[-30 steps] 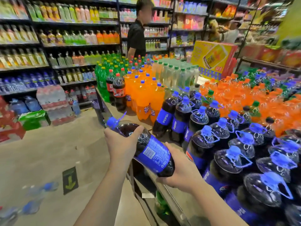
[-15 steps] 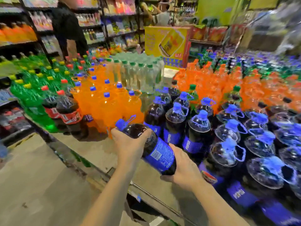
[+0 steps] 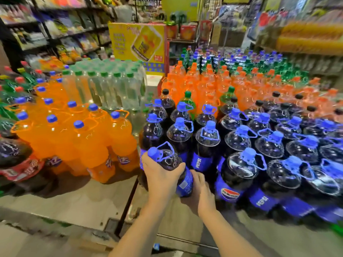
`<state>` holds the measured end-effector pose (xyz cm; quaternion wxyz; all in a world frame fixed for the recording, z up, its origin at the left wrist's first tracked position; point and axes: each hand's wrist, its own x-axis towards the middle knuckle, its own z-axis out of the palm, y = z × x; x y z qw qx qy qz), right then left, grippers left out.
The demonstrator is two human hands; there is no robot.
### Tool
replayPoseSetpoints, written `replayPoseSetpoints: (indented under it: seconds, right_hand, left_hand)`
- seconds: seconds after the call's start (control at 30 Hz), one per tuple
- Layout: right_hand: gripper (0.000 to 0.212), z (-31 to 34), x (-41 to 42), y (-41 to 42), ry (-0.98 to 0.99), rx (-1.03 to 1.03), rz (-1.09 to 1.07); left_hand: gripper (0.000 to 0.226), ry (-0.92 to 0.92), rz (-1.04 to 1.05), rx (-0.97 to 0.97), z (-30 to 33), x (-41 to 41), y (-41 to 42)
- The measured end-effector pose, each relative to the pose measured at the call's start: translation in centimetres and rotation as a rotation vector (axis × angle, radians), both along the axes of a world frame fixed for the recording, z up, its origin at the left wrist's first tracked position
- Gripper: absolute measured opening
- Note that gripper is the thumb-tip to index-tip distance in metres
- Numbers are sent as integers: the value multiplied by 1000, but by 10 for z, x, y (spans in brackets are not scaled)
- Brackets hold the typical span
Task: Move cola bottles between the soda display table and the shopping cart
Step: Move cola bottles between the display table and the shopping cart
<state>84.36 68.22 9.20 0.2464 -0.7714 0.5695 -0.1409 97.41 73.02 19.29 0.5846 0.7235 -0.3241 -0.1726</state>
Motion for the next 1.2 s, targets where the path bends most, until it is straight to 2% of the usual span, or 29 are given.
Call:
replayPoseSetpoints:
  seconds: [0.23,0.53,0.63,0.73,0.8,0.87,0.9,0.93,1.0,1.03,1.07,1.13,1.17,1.2]
  right_hand:
    - [110,-34,-6,-1,-198,151,-118]
    - [100,-45,-8,-11,-349,168,-192]
    - [95,-53,-10,-8,-470,181,-255]
    - [90,-64,-13,2,-617,198,-367]
    - [82,-67,-20,5,-651,183,-404]
    - [56,-64,-19,2,-618,121,-405]
    - [45,-61,-19,3,-710,102,-406]
    - [46,-53,-19,4,-773,105,-434]
    - [55,-62,-19,2,-653,14,-302]
    - [54,-72,-17,0,-715,60,-286]
    - [47,-73,-15,0,-824,73,-327]
    - [45,-65,-8,1,-908,84,-455]
    - [44,-66,-9,3,-806,60,-424]
    - [49,-57,-12,6,-611,33,-340]
  left_hand:
    - [87,-65,-136,9,-21,-17,-7]
    - [96,-170,-240,51,-17,-18,-21]
    - [88,-230,-291,52,-13,-25,-27]
    - [84,-324,-426,51,-8,-41,-37]
    - [84,-392,-541,59,-5,-55,-45]
    - [85,-440,-595,60,-6,-65,-54]
    - [83,-458,-607,69,-7,-68,-57]
    - [84,-463,-622,80,-8,-68,-59]
    - [89,-467,-646,98,-10,-63,-60]
    - [92,-467,-653,100,-10,-60,-59]
    - [95,-461,-661,102,-10,-56,-58]
    - [99,-452,-689,110,-8,-52,-57]
    - [99,-452,-706,109,-7,-51,-56]
    - [99,-460,-719,104,-7,-49,-56]
